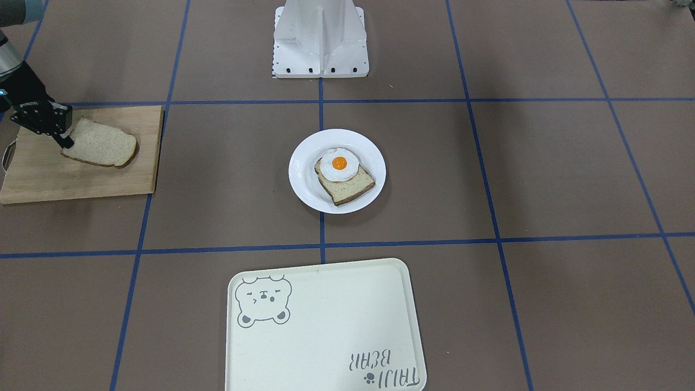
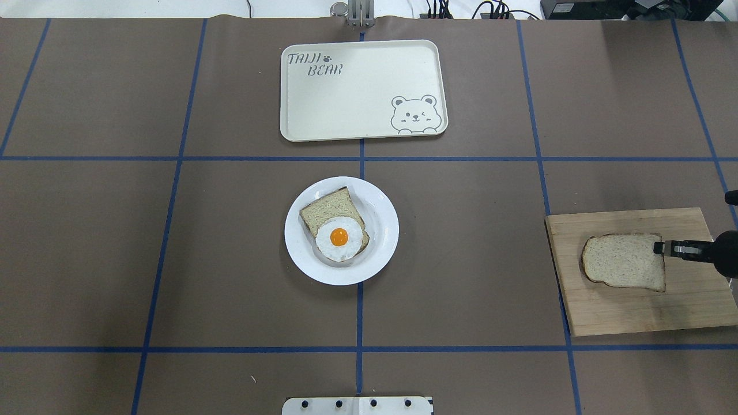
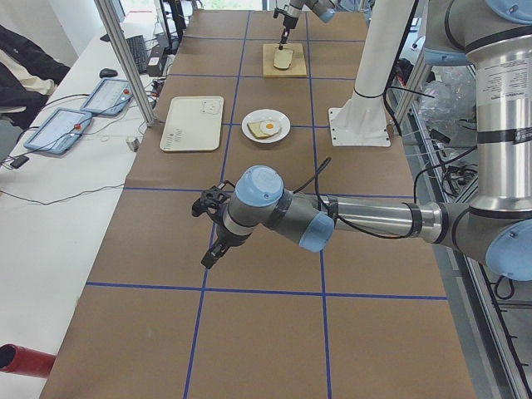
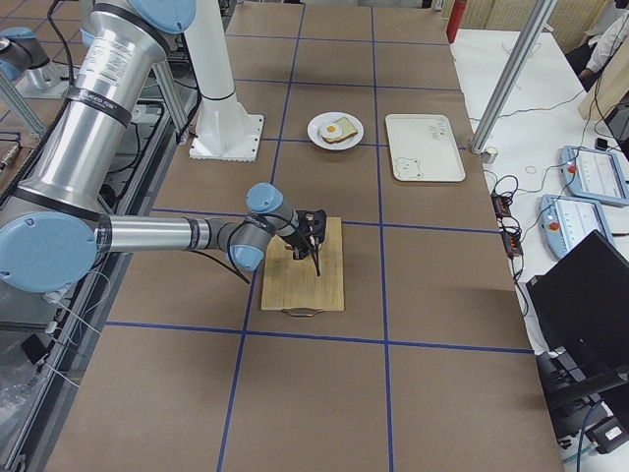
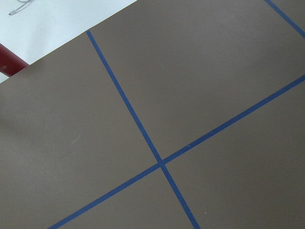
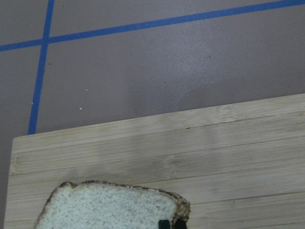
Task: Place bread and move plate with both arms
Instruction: 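Grasp the bread slice edge with the right gripper and lift it, then carry the bread with the right gripper and lay it on the egg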
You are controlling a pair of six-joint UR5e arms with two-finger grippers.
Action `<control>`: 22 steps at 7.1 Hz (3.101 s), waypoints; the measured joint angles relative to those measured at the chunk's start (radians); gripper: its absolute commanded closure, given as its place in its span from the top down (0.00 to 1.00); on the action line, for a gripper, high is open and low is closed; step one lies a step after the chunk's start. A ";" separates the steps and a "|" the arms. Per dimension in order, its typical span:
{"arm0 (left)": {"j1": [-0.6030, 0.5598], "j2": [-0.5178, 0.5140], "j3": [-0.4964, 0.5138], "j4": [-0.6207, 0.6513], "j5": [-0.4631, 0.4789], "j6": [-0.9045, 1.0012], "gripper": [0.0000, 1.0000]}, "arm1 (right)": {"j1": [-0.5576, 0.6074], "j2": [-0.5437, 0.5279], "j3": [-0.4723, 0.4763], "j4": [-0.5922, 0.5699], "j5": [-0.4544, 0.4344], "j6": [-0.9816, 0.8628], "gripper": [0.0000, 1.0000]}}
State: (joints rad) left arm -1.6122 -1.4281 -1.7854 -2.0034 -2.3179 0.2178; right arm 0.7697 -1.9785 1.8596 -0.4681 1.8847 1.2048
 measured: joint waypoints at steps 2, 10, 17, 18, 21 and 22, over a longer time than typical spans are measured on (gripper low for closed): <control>0.000 0.000 0.000 0.000 0.000 0.000 0.98 | 0.115 0.039 0.002 0.002 0.156 -0.031 0.00; 0.001 -0.004 0.003 0.001 0.000 -0.006 0.98 | 0.035 0.559 0.042 -0.309 0.045 0.357 0.00; 0.001 -0.006 0.013 0.003 0.000 -0.006 0.98 | -0.491 1.024 -0.016 -0.935 -0.745 0.952 0.00; 0.001 -0.006 0.015 0.003 0.000 -0.006 0.98 | -0.522 1.047 -0.062 -0.942 -0.805 1.006 0.00; 0.001 -0.012 0.020 0.003 0.000 -0.006 0.98 | -0.574 1.054 -0.149 -0.944 -0.863 1.044 0.00; 0.001 -0.014 0.021 0.003 0.000 -0.006 0.98 | -0.583 1.050 -0.160 -0.946 -0.865 1.040 0.29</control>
State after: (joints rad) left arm -1.6108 -1.4420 -1.7647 -2.0000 -2.3178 0.2117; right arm 0.1869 -0.9284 1.7001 -1.4139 1.0195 2.2445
